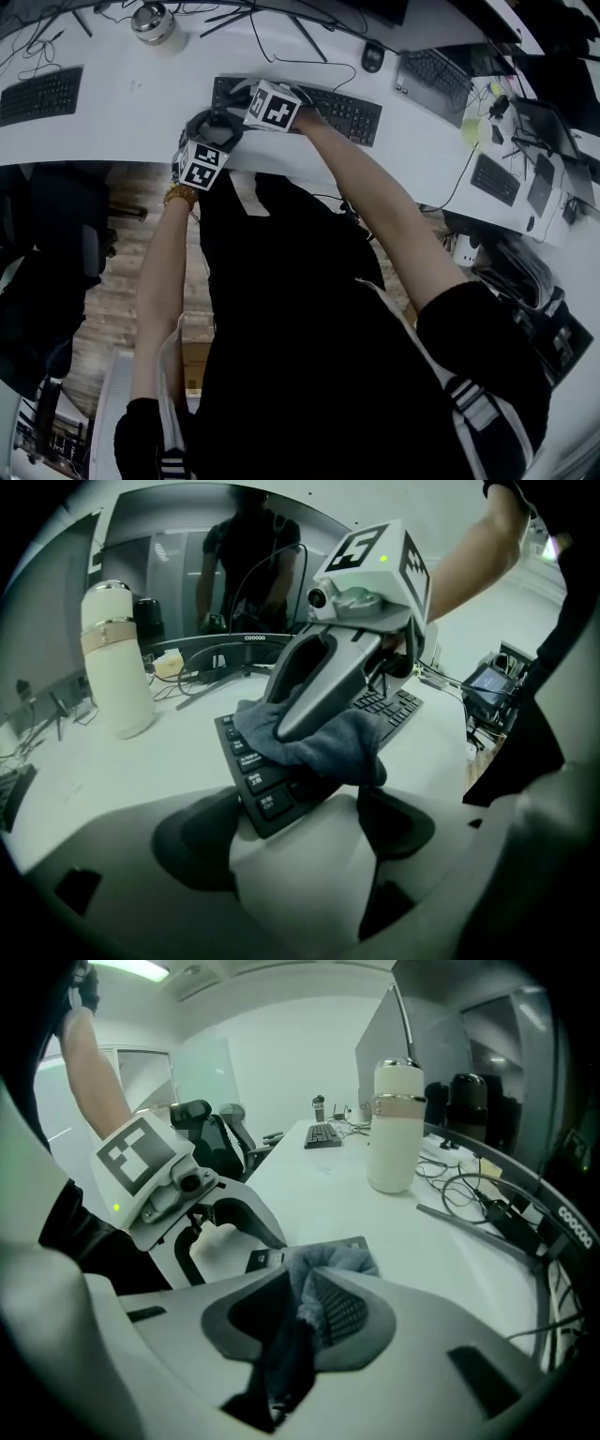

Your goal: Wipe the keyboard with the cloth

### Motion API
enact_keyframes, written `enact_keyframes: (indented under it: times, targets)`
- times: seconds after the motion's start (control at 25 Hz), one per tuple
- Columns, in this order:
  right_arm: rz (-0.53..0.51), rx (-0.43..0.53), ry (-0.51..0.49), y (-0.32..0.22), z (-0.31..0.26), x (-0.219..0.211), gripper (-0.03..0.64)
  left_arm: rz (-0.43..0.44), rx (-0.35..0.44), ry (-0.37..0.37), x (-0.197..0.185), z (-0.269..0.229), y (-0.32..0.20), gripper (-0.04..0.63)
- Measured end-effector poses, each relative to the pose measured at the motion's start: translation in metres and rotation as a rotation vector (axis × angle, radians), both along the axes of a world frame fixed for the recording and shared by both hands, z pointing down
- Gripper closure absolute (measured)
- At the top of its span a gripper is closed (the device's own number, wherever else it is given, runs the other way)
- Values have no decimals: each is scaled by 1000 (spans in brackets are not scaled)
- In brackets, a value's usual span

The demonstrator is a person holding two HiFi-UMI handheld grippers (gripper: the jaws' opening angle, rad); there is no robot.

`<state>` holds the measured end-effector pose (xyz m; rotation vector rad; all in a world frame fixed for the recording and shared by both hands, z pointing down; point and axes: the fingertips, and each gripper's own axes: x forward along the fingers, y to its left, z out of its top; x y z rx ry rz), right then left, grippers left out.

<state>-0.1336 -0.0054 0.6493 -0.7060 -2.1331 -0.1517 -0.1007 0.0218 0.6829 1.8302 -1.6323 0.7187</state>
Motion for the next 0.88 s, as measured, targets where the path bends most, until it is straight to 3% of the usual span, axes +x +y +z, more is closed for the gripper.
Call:
enact_keyframes:
  times: [0.32, 0.48, 0.68, 0.88]
  targets:
    - [51, 20, 37, 2, 3, -11, 531, 0, 7, 5, -3, 1, 0, 204]
    - [135, -48, -26, -3, -18, 3, 528, -2, 0, 13, -2, 1, 3, 204]
    - [416, -185, -194, -55, -70, 58, 529, 0, 4, 6, -3, 0, 1, 204]
    - [861, -256, -301, -139, -93, 151, 528, 0, 7, 7, -4, 1, 0, 204]
